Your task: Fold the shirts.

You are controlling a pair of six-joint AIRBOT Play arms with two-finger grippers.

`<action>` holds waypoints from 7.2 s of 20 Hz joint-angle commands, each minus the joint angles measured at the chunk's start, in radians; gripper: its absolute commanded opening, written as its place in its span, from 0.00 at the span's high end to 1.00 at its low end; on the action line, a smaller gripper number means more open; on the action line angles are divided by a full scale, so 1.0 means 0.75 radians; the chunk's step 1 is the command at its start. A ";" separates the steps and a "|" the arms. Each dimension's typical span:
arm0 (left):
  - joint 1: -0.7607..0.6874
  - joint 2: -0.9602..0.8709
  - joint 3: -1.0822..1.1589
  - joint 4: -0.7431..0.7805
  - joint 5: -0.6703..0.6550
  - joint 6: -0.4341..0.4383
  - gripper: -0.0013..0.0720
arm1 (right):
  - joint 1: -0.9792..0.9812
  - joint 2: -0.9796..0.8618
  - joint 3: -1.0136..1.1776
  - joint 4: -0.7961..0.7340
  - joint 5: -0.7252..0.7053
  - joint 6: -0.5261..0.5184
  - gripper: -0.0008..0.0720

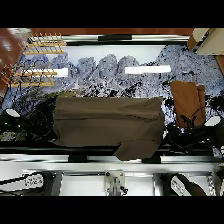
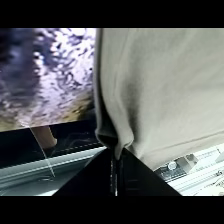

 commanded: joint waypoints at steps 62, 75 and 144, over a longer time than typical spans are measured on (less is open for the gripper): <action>-0.090 -0.436 0.922 -0.509 0.030 0.013 0.26 | 0.236 -0.553 0.819 0.098 -0.459 -0.032 0.06; -0.331 -0.202 0.941 -0.509 -0.002 0.023 0.26 | 0.285 -0.889 0.818 0.321 -0.476 -0.032 0.07; -0.456 0.782 0.584 0.156 0.240 -0.288 0.94 | 0.670 -0.585 0.792 -0.085 -0.197 0.452 0.11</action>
